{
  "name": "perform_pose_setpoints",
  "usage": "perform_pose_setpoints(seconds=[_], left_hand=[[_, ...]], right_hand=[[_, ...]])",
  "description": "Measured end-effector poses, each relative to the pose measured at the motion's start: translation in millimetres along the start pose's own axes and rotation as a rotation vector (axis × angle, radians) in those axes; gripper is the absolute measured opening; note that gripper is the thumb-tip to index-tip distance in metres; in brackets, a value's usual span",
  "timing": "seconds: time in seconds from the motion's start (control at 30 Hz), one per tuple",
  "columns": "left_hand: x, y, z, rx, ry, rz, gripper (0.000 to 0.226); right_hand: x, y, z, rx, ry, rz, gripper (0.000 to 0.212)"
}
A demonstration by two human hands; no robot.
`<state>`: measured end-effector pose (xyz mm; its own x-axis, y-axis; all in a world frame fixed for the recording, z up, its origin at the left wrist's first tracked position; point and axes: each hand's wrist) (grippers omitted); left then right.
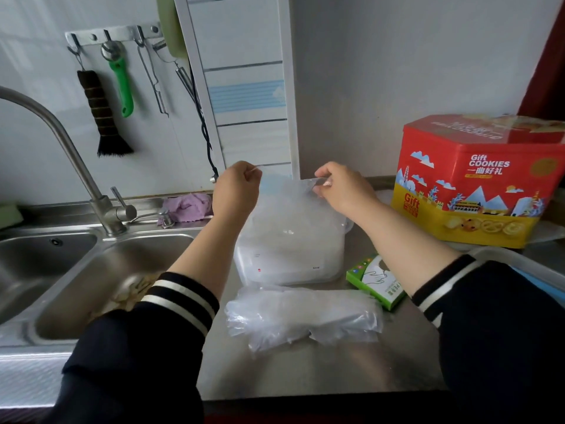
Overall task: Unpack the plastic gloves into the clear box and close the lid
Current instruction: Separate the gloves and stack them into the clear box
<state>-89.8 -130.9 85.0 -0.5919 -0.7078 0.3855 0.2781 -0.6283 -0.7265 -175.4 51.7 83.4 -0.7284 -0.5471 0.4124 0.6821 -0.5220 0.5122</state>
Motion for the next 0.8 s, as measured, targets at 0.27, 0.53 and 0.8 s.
perform_pose_setpoints(seconds=[0.27,0.53,0.8], left_hand=[[14,15,-18,0.491,0.015,-0.031,0.019],[15,13,-9,0.507,0.074,-0.035,0.024],[-21,-5,-3,0.391,0.23,-0.416,0.019]], right_hand=[[20,-7,-24,-0.274,0.166,0.073,0.036],[28,-6,-35,-0.461,0.135,0.166,0.033],[22,2,-33,-0.535,0.194,0.136,0.054]])
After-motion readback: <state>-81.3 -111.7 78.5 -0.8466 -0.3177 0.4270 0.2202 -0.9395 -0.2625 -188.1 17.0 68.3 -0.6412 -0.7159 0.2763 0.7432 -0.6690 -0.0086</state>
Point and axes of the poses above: each hand's wrist, its own x-axis towards the middle knuckle, its own z-axis out of the back of the hand, y = z × x, and after that the axes turned 9 degrees about z, right-handed
